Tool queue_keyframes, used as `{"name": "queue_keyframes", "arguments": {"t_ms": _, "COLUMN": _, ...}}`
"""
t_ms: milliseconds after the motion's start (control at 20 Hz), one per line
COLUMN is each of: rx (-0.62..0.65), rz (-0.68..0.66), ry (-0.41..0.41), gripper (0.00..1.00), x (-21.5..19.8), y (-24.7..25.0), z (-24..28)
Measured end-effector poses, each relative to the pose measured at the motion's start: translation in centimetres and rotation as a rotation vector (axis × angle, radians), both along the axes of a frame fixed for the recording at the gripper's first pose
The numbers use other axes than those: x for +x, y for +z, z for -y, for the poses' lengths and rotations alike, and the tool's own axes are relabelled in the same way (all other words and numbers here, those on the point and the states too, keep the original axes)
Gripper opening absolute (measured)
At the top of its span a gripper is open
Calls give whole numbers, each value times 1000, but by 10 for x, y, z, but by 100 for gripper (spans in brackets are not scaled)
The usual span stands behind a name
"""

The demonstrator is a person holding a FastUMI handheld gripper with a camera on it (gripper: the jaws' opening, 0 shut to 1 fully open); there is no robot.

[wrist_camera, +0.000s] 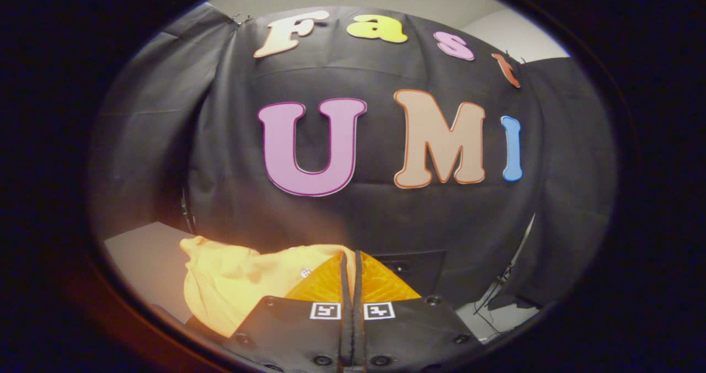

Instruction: Put the clothes into the washing machine and then close the washing machine lid.

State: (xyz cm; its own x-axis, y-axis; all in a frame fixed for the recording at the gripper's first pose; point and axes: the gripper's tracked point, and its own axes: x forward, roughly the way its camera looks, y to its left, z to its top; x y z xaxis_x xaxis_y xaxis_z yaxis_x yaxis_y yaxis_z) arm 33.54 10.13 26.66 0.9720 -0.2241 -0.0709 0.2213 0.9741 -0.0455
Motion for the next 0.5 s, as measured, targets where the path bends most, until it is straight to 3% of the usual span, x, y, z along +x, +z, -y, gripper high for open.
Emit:
{"name": "queue_keyframes", "arguments": {"t_ms": 200, "rx": 54, "rz": 0, "ry": -39, "gripper": 12, "x": 0, "y": -11, "z": 15}}
{"name": "queue_keyframes", "arguments": {"t_ms": 500, "rx": 58, "rz": 22, "ry": -41, "gripper": 10, "x": -3, "y": -8, "z": 16}}
